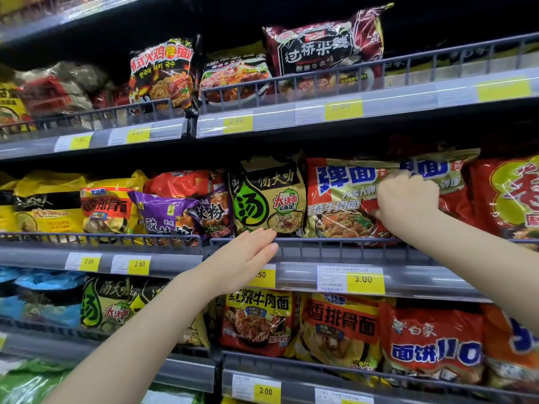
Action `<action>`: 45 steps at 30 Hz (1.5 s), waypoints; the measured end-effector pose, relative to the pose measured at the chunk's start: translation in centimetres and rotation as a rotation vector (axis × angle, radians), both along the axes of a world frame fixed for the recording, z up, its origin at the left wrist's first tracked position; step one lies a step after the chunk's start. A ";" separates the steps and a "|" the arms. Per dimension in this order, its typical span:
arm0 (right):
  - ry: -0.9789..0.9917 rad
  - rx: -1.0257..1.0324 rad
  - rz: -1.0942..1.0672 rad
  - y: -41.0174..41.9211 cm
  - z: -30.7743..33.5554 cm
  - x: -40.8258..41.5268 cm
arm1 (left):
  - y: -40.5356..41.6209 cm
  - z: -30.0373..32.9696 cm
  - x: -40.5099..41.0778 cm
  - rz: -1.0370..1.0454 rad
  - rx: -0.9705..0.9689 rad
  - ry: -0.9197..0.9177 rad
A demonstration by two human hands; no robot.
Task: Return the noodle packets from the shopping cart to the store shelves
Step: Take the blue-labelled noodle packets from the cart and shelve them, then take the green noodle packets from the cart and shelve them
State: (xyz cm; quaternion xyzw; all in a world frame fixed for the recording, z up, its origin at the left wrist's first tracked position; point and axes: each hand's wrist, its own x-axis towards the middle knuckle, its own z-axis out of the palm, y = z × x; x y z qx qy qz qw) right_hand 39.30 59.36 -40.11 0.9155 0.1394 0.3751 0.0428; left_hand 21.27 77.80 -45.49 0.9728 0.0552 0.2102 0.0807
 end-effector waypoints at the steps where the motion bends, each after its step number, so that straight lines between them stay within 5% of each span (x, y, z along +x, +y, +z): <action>1: -0.058 -0.004 -0.007 -0.2 -0.3 -0.4 | 0.1 0.0 0.0 0.001 0.026 0.012; 4: -0.191 -0.070 0.183 -0.1 -1.2 -2.0 | 0.5 -0.1 -0.1 0.016 0.124 0.033; 10: -0.029 -0.125 0.767 2.3 -2.8 -6.5 | 1.8 0.0 -1.1 0.065 0.285 0.012; 17: -0.074 -0.132 1.023 8.1 -3.5 -9.8 | 5.9 0.1 -5.3 0.187 0.314 -0.046; 25: 0.053 -0.243 1.135 15.6 -2.2 -13.8 | 10.2 3.5 -13.6 0.327 0.271 0.160; 31: 0.225 -0.317 1.240 19.4 3.5 -19.0 | 12.3 9.7 -23.0 0.488 0.181 0.314; 45: 0.347 -0.471 1.536 22.2 28.4 -34.4 | 8.5 33.1 -43.3 0.787 0.087 0.431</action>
